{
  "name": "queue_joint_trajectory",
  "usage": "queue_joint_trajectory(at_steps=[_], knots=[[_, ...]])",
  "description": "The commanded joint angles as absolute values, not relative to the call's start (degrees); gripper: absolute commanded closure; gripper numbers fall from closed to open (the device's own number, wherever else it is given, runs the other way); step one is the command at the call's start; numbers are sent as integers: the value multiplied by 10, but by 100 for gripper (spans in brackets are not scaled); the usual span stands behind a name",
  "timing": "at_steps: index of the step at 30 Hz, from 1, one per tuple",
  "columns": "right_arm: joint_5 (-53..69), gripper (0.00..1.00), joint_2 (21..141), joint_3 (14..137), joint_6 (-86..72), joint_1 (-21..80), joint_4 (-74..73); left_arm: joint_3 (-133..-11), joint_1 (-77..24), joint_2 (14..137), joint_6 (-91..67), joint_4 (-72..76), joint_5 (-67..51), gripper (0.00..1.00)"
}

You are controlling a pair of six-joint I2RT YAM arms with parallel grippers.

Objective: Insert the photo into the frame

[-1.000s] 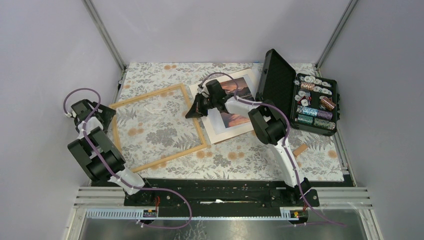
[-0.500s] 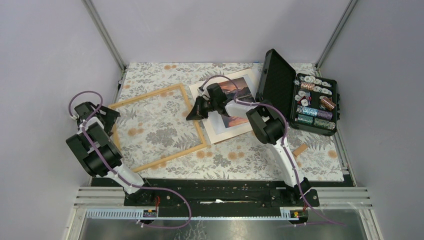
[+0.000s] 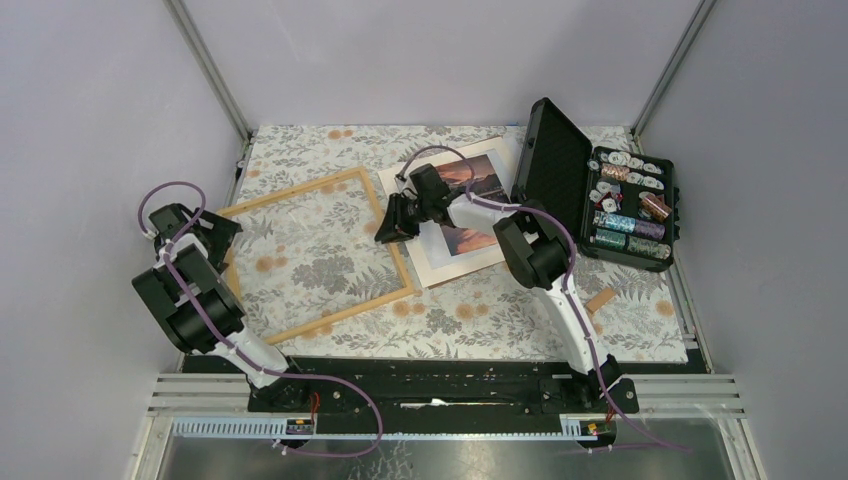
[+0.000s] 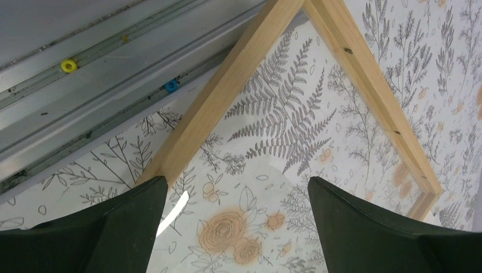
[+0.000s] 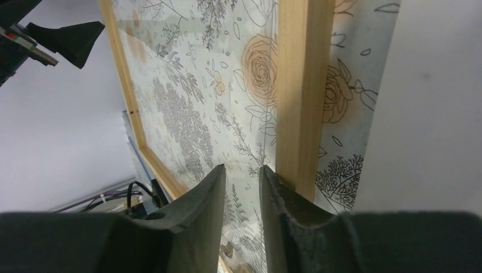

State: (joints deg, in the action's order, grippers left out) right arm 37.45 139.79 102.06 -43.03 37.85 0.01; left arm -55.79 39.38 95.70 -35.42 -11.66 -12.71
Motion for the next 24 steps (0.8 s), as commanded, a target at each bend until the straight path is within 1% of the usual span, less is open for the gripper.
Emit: queue_joint_trajectory(at_steps=[1, 5, 9, 13, 19, 22, 24], knots=[[304, 59, 1363, 1064, -354, 380, -114, -563, 398, 943, -344, -124, -143, 1], [255, 43, 1352, 1094, -305, 380, -199, -561, 396, 910, -344, -125, -131, 1], [213, 30, 1333, 1097, -266, 379, -250, -561, 383, 889, -343, -130, -134, 1], [201, 28, 1311, 1082, -240, 379, -272, -562, 364, 870, -342, -130, -139, 1], [187, 21, 1261, 1030, -217, 373, -273, -566, 339, 833, -340, -130, -141, 1], [212, 21, 1243, 1019, -220, 361, -267, -570, 329, 825, -341, -129, -150, 1], [223, 23, 1228, 998, -237, 350, -240, -571, 321, 826, -345, -126, -158, 1]])
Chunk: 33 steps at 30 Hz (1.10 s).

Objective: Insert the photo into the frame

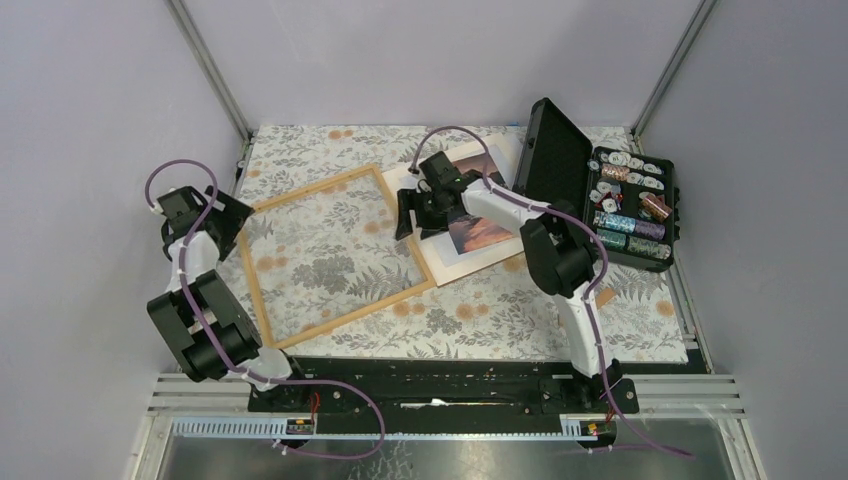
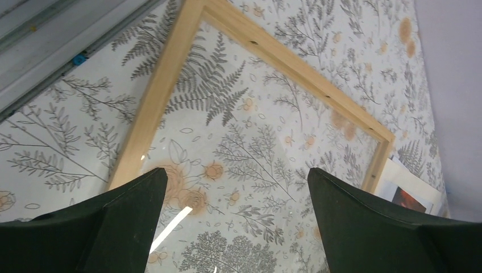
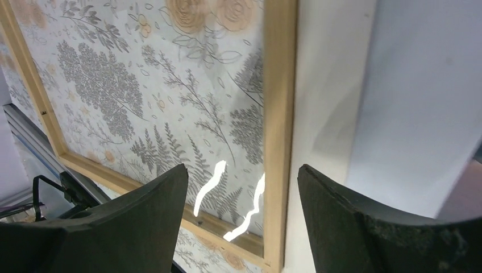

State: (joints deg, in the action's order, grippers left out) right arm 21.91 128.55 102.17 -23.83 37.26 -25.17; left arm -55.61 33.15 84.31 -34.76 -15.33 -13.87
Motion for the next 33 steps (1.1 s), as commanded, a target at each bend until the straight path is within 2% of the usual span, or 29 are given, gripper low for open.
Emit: queue_joint_trajectory(at_steps=[1, 2, 4, 8, 12, 16, 22, 29, 33], knots=[[227, 24, 1222, 983, -247, 346, -220, -569, 315, 827, -348, -121, -167, 1], [229, 26, 1220, 973, -253, 343, -202, -567, 307, 830, -351, -115, -184, 1], [242, 37, 1227, 964, -259, 343, -177, -565, 285, 840, -356, -105, -209, 1], [248, 52, 1254, 978, -268, 343, -164, -568, 243, 856, -360, -101, -234, 1], [241, 57, 1263, 978, -264, 342, -139, -571, 254, 849, -359, -104, -218, 1], [282, 58, 1300, 1015, -261, 343, -138, -561, 306, 844, -378, -103, -198, 1], [287, 54, 1332, 1038, -258, 343, -138, -544, 371, 865, -399, -104, -176, 1], [286, 57, 1342, 1044, -253, 343, -139, -540, 412, 902, -399, -110, -153, 1], [261, 51, 1328, 1060, -239, 343, -163, -541, 418, 942, -402, -110, -167, 1]])
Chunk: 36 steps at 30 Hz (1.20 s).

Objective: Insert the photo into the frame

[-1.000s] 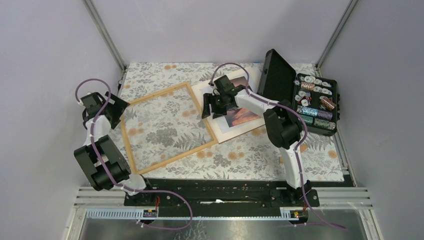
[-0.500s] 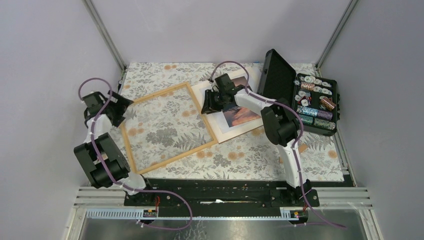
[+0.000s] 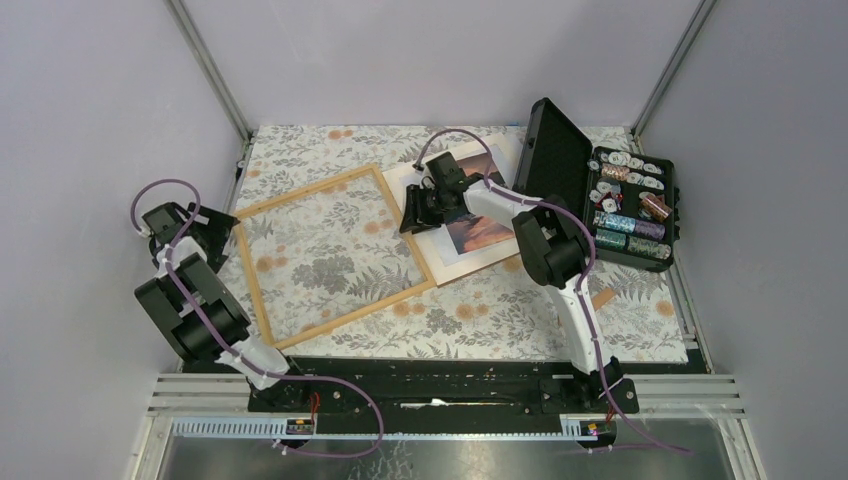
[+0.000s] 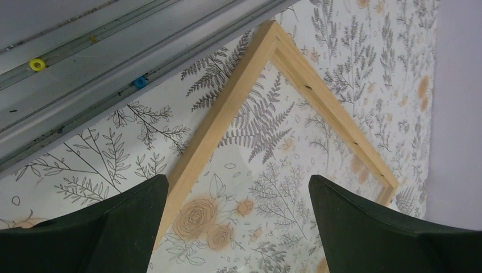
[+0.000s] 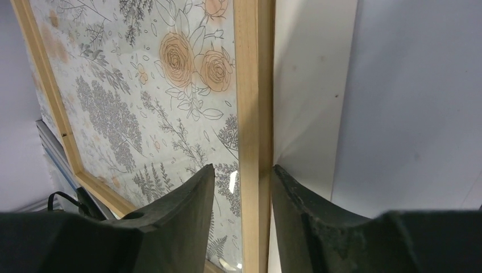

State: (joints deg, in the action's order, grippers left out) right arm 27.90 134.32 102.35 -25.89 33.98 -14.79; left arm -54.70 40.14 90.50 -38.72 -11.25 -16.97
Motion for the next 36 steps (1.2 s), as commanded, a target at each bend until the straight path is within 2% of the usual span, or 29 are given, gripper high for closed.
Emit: queue_joint_trajectory(at_steps=[1, 8, 18, 36], knots=[[259, 50, 1325, 1064, -237, 343, -170, -540, 419, 947, -403, -109, -170, 1], [268, 51, 1310, 1069, -243, 343, -173, -528, 418, 974, -415, -86, -212, 1], [296, 63, 1335, 1059, -259, 345, -154, -522, 397, 975, -417, -81, -222, 1], [330, 65, 1412, 1083, -292, 359, -144, -516, 384, 986, -424, -80, -232, 1]])
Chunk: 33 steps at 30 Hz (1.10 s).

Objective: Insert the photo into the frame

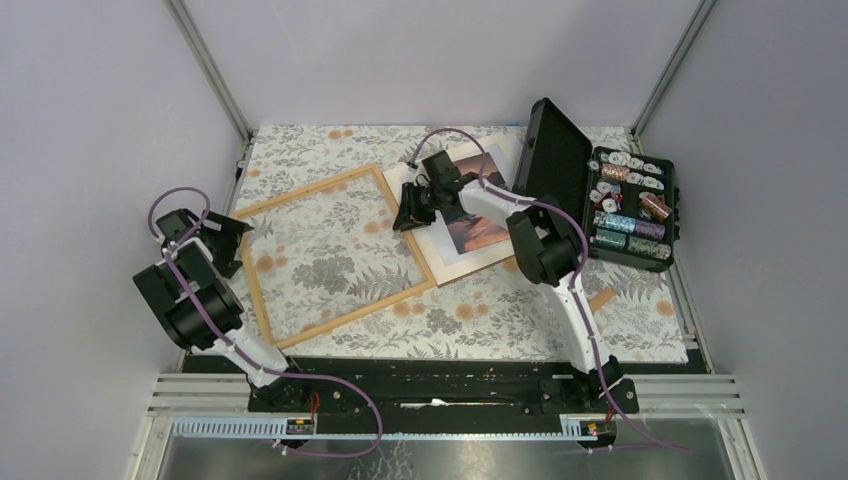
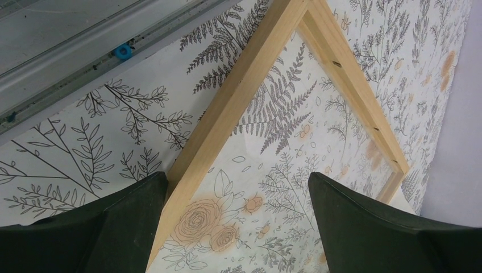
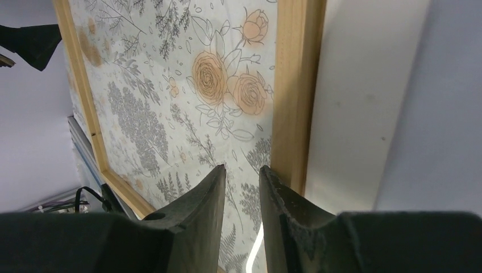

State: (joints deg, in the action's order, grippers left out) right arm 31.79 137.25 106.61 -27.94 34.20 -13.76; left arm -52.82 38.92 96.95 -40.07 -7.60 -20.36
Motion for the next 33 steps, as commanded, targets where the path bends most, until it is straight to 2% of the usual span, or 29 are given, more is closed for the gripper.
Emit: queue_joint_trajectory(at_steps=[1, 6, 11, 15, 17, 23, 33], knots=[[341, 64, 1414, 1082, -298, 360, -137, -515, 382, 986, -425, -79, -233, 1], [377, 65, 1401, 1060, -333, 362, -92, -514, 380, 989, -428, -77, -240, 1], [314, 63, 1389, 1127, -272, 360, -178, -514, 379, 980, -423, -77, -236, 1], [246, 52, 1389, 1189, -227, 360, -210, -516, 373, 967, -416, -79, -225, 1], [229, 47, 1413, 1233, -212, 360, -215, -518, 370, 964, -413, -82, -221, 1], [217, 43, 1520, 1409, -206, 360, -259, -522, 364, 961, -409, -86, -218, 1], [171, 37, 1570, 1436, -203, 359, -219, -523, 360, 961, -410, -86, -223, 1]])
